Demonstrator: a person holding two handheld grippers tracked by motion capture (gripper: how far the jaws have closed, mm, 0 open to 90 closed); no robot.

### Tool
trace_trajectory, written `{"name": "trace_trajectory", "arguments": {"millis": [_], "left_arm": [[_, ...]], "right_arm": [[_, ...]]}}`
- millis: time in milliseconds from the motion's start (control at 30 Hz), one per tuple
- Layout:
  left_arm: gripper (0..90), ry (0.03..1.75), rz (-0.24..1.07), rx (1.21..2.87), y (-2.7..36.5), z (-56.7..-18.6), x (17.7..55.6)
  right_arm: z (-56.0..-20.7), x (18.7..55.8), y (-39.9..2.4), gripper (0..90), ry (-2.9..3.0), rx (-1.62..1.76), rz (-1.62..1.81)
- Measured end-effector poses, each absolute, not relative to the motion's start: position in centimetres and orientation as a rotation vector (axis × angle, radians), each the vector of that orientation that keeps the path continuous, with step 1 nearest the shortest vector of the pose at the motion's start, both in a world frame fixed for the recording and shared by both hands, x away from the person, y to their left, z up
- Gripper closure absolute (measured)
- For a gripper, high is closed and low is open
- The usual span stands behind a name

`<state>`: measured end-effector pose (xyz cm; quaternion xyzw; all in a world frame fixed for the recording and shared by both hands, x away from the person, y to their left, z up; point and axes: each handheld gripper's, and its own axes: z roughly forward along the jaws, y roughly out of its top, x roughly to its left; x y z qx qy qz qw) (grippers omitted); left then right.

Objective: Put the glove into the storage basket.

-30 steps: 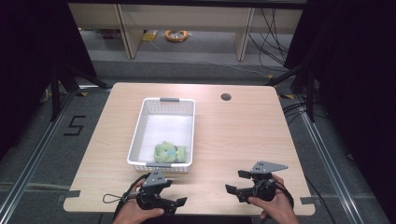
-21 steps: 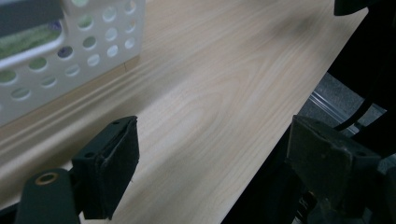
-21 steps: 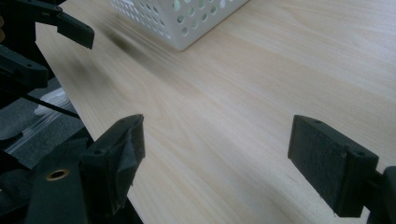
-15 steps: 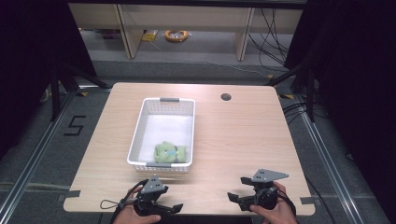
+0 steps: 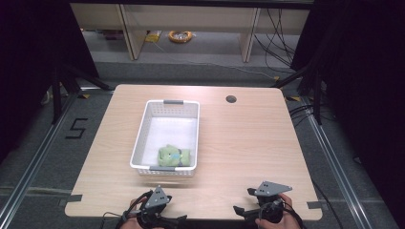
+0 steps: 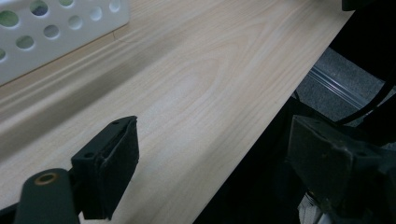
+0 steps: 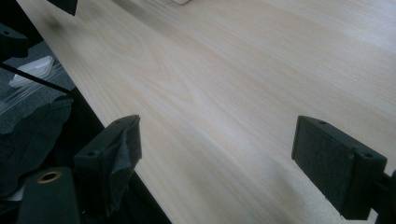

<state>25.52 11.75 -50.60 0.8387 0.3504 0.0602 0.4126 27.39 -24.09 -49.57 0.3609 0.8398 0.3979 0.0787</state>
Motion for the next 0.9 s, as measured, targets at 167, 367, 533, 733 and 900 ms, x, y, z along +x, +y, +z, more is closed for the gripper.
{"name": "trace_trajectory", "arguments": {"millis": [167, 367, 533, 733, 900], "left_arm": [[16.1, 0.858, 0.152, 2.097, 11.70, -50.60, 25.32], [16.1, 0.862, 0.155, 2.098, 11.81, -50.64, 25.48], [16.1, 0.873, 0.156, 2.091, 11.76, -50.71, 25.48], [16.1, 0.893, 0.149, 2.086, 11.88, -50.70, 25.57], [16.2, 0.879, 0.162, 2.095, 11.98, -50.69, 25.71]], "right_arm": [[-49.63, 27.09, -24.00, 16.7, 2.536, 1.054, 1.164], [-49.75, 27.16, -23.97, 16.7, 2.536, 1.050, 1.170], [-49.84, 27.32, -23.95, 16.7, 2.566, 1.027, 1.176], [-49.79, 27.26, -24.09, 16.7, 2.529, 1.043, 1.153], [-49.84, 27.30, -24.08, 16.7, 2.537, 1.065, 1.165]]}}
